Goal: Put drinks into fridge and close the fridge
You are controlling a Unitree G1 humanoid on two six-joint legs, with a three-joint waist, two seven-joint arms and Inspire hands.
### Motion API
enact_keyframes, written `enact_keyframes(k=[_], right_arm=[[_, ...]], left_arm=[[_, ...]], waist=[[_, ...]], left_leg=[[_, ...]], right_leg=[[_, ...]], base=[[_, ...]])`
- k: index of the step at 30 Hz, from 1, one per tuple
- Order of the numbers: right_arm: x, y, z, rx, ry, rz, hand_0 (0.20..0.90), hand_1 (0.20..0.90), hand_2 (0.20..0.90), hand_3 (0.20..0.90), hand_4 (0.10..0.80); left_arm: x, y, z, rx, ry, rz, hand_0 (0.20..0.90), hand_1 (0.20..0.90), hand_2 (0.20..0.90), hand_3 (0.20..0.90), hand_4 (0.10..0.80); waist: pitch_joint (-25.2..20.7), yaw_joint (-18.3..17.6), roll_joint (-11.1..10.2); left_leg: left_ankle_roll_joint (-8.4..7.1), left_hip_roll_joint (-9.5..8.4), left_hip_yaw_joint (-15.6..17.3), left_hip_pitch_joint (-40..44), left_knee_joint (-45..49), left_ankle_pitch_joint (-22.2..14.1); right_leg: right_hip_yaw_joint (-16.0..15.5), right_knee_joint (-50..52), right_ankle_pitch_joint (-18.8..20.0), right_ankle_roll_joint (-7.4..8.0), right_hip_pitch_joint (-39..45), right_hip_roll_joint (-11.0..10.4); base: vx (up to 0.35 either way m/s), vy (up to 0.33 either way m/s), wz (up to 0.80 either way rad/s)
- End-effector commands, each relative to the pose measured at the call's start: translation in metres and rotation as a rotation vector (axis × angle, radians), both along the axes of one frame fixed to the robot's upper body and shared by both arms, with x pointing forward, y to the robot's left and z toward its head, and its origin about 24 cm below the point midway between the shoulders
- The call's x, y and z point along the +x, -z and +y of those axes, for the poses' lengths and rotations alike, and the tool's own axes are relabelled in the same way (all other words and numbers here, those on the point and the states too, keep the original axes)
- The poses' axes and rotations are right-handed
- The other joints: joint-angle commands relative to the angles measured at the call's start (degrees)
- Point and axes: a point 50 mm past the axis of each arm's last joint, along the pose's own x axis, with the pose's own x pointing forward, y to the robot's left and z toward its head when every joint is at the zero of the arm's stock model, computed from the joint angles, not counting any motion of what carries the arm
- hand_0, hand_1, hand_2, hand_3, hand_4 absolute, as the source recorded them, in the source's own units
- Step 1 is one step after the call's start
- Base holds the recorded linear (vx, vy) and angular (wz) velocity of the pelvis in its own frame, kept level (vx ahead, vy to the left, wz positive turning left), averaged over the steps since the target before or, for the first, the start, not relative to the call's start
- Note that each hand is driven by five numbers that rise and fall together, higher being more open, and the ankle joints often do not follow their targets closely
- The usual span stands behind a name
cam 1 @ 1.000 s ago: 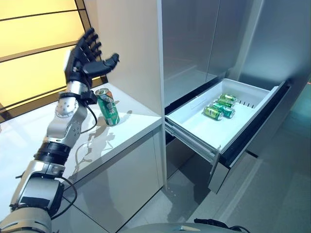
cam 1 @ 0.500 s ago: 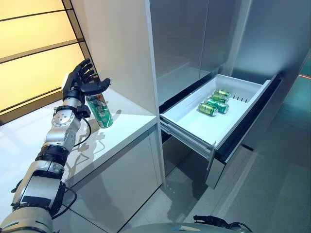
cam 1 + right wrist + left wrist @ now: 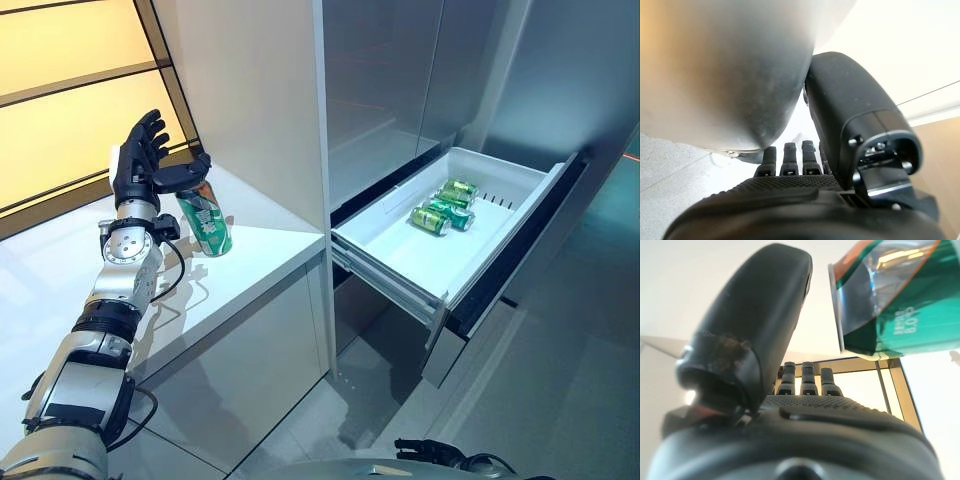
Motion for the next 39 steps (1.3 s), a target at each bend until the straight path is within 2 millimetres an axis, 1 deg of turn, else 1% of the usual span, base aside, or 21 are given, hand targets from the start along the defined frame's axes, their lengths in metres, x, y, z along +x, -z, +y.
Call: enact_keyframes(k=[1, 6, 10, 13, 19, 29, 39], right_arm=[[-0.033, 0.005, -0.004, -0.006, -0.075, 0.132, 0.9, 0.9, 0.9, 0.9, 0.8], [-0.035, 0.006, -0.004, -0.007, -0.075, 0.134, 0.9, 0.9, 0.9, 0.9, 0.8], [-0.035, 0.006, -0.005, -0.009, -0.073, 0.133, 0.9, 0.9, 0.9, 0.9, 0.8], [-0.036, 0.005, -0.005, -0.009, -0.073, 0.131, 0.9, 0.9, 0.9, 0.9, 0.8], [-0.034, 0.005, -0.006, -0.008, -0.073, 0.125, 0.9, 0.9, 0.9, 0.9, 0.8], [-0.036, 0.005, -0.005, -0.006, -0.074, 0.127, 0.9, 0.9, 0.9, 0.9, 0.8], [-0.034, 0.005, -0.003, -0.003, -0.075, 0.122, 0.9, 0.9, 0.9, 0.9, 0.8]], left_arm=[[0.0, -0.085, 0.003, 0.076, 0.01, -0.315, 0.9, 0.9, 0.9, 0.9, 0.8], [0.0, -0.075, 0.006, 0.043, 0.035, -0.293, 0.9, 0.9, 0.9, 0.9, 0.8], [0.0, -0.073, 0.003, 0.012, 0.065, -0.307, 0.9, 0.9, 0.9, 0.9, 0.8], [0.0, -0.069, 0.001, 0.032, 0.069, -0.294, 0.9, 0.9, 0.9, 0.9, 0.8], [-0.001, -0.058, 0.004, 0.057, 0.042, -0.258, 0.9, 0.9, 0.9, 0.9, 0.8], [-0.005, -0.046, 0.009, 0.056, 0.002, -0.239, 0.9, 0.9, 0.9, 0.9, 0.8], [-0.004, -0.038, 0.0, 0.005, 0.052, -0.232, 0.9, 0.9, 0.9, 0.9, 0.8]], waist=[[-1.9, -0.4, -1.1], [-1.9, -0.5, -1.2], [-1.7, -0.5, -1.2], [-1.5, -0.5, -1.3], [-1.3, -0.5, -1.4], [-1.0, -0.4, -1.6], [-0.6, -0.1, -1.7]], left_leg=[[4.51, -5.06, 1.4, -0.5, 0.4, -4.0], [4.52, -5.11, 1.6, -0.7, 0.4, -4.0], [4.5, -5.08, 1.7, -0.8, 0.4, -4.0], [4.51, -5.08, 1.8, -0.7, 0.4, -4.0], [4.6, -5.18, 1.7, -0.8, 0.4, -3.9], [4.56, -5.21, 1.7, -0.8, 0.4, -3.8], [4.53, -5.24, 1.4, -0.9, 0.4, -3.8]], right_leg=[[2.6, 1.8, -2.1, 3.21, 1.4, -1.2], [2.7, 1.7, -2.0, 3.36, 1.2, -1.2], [2.8, 1.8, -2.0, 3.36, 1.0, -1.3], [2.8, 1.8, -2.0, 3.38, 1.1, -1.3], [2.8, 1.9, -2.0, 3.43, 0.9, -1.4], [2.7, 2.0, -1.9, 3.57, 1.0, -1.5], [2.5, 2.0, -2.0, 3.54, 1.0, -1.6]], base=[[0.0, 0.0, 0.0], [0.0, 0.0, 0.0], [0.0, 0.0, 0.0], [0.0, 0.0, 0.0], [0.0, 0.0, 0.0], [0.0, 0.0, 0.0], [0.0, 0.0, 0.0]])
